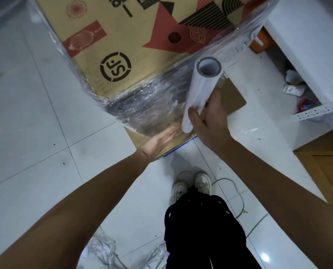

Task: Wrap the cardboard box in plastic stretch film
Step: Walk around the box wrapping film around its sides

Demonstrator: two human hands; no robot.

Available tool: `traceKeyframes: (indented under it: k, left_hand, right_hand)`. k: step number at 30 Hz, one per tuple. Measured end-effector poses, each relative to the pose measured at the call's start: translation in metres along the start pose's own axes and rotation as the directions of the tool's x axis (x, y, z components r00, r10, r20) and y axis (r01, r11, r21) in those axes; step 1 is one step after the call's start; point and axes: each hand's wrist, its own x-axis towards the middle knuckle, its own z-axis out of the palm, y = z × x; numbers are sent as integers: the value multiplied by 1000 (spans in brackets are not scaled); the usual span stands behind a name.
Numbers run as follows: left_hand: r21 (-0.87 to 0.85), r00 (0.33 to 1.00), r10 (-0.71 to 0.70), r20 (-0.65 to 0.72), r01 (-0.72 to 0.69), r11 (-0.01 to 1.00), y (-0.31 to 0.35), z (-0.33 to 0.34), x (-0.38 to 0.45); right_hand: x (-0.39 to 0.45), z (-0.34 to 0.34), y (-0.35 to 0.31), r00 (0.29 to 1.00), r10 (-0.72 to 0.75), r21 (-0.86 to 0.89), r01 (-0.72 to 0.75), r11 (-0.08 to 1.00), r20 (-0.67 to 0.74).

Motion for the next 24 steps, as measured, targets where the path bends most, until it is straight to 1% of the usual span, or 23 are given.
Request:
traceKeyframes:
  k: [2, 4, 6, 8, 9, 11, 13, 14, 17, 18, 20, 24]
  left_hand:
    - [-53, 999, -40, 32, 41, 998, -5, 9, 1]
    - [-76, 997, -47, 62, 52, 996, -11, 17, 2]
    - [-43, 999, -23, 37, 25, 999, -13, 20, 3]
    - [-65, 999, -31, 17, 32, 997, -13, 21, 3]
    - [-111, 998, -49, 27, 52, 992, -14, 19, 2]
    - [-234, 996, -71, 59, 83, 969, -20, 13, 0]
    - [-349, 993, -64, 97, 94, 932, -25, -1, -4]
    - [-383, 993, -50, 108, 89, 919, -26, -9, -6]
    - [-351, 996, 1, 91, 31, 936, -27, -39, -19]
    - [-339, 998, -3, 66, 25, 941, -30, -48, -27]
    - [-333, 999, -46, 1, 44, 942, -37, -60, -45]
    - [-265, 990, -136, -33, 123, 956, -58, -67, -78]
  right_hand:
    - [1, 5, -1, 999, 26, 1, -26, 1000, -40]
    - [3, 10, -1, 996, 10, -24, -12, 1000, -84]
    - [3, 12, 3, 995, 4, -25, -7, 1000, -102]
    - [3, 7, 5, 992, 77, 14, -76, 997, -97]
    - [2, 4, 5, 989, 117, 20, -116, 993, -85]
    - [0, 0, 5, 989, 126, -27, -128, 991, -73]
    - [0, -6, 2, 989, 139, -66, -142, 988, -53]
    - [1, -9, -1, 985, 169, -51, -171, 984, -33]
    - [4, -20, -6, 966, 251, 25, -253, 967, 55]
    - [4, -22, -7, 959, 272, 47, -277, 960, 79]
    - [6, -22, -8, 940, 319, 109, -332, 937, 121]
    - [11, -12, -10, 870, 454, 205, -488, 849, 191]
